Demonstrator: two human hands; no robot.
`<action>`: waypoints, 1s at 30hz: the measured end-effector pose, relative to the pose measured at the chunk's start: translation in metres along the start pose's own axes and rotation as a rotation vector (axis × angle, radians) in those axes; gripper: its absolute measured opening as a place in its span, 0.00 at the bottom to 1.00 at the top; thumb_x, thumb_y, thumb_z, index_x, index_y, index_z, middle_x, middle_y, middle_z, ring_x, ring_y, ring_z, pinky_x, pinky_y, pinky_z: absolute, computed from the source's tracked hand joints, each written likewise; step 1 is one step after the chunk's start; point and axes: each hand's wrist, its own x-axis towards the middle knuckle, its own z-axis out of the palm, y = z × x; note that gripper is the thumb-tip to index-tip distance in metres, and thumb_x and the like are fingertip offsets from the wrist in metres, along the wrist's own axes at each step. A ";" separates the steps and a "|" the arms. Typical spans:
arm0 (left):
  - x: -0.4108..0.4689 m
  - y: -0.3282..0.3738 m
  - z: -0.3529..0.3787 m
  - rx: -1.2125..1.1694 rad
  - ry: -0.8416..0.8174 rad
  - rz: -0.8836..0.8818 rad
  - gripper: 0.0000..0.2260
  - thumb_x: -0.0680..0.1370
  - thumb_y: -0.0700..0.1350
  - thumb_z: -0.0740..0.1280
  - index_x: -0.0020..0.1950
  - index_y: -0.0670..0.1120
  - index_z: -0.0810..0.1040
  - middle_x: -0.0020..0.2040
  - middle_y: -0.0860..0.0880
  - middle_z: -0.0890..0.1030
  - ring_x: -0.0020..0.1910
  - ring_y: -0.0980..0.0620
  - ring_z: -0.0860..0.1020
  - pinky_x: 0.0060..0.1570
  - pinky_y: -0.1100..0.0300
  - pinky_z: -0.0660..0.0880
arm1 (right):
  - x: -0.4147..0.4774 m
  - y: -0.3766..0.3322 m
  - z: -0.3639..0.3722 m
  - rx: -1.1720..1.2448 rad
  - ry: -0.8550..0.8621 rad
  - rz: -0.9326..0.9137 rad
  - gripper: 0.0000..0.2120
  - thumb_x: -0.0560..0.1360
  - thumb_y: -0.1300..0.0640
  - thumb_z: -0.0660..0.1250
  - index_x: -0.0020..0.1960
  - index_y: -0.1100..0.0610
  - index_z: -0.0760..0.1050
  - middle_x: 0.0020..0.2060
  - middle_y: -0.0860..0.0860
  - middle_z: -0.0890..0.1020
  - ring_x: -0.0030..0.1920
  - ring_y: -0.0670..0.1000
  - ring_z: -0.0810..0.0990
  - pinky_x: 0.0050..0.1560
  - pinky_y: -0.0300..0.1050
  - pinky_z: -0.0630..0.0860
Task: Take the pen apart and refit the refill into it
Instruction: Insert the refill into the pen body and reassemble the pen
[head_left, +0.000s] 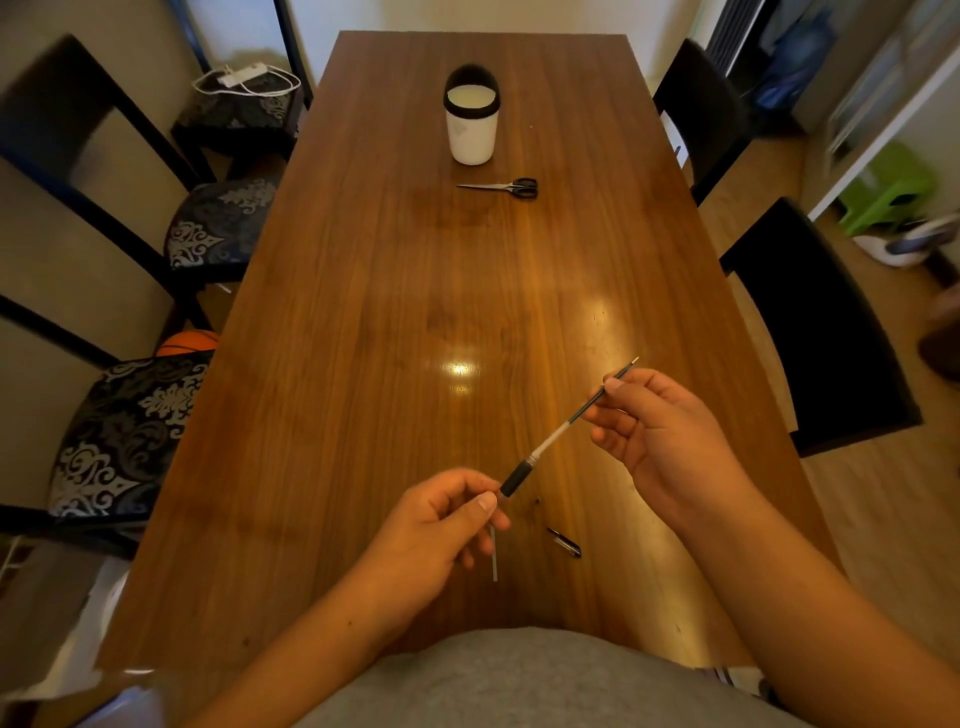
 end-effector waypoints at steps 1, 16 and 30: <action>-0.002 0.000 0.000 -0.008 0.003 0.001 0.09 0.80 0.40 0.61 0.50 0.48 0.80 0.40 0.52 0.84 0.35 0.56 0.78 0.32 0.66 0.74 | -0.001 0.001 0.000 -0.004 -0.004 0.001 0.05 0.76 0.64 0.65 0.43 0.57 0.78 0.35 0.53 0.85 0.35 0.49 0.84 0.31 0.40 0.79; -0.015 -0.004 0.000 -0.073 -0.015 -0.006 0.10 0.80 0.42 0.60 0.49 0.51 0.81 0.41 0.51 0.84 0.35 0.57 0.78 0.32 0.65 0.74 | -0.013 0.004 0.002 -0.003 0.030 -0.005 0.06 0.77 0.64 0.65 0.43 0.57 0.78 0.35 0.52 0.85 0.35 0.49 0.84 0.31 0.39 0.79; -0.023 -0.006 0.005 -0.042 0.096 -0.009 0.08 0.80 0.40 0.62 0.47 0.47 0.80 0.36 0.52 0.83 0.29 0.60 0.74 0.27 0.67 0.70 | -0.029 0.019 0.010 -0.283 -0.091 -0.198 0.11 0.76 0.66 0.66 0.42 0.51 0.79 0.38 0.55 0.86 0.38 0.53 0.86 0.34 0.40 0.80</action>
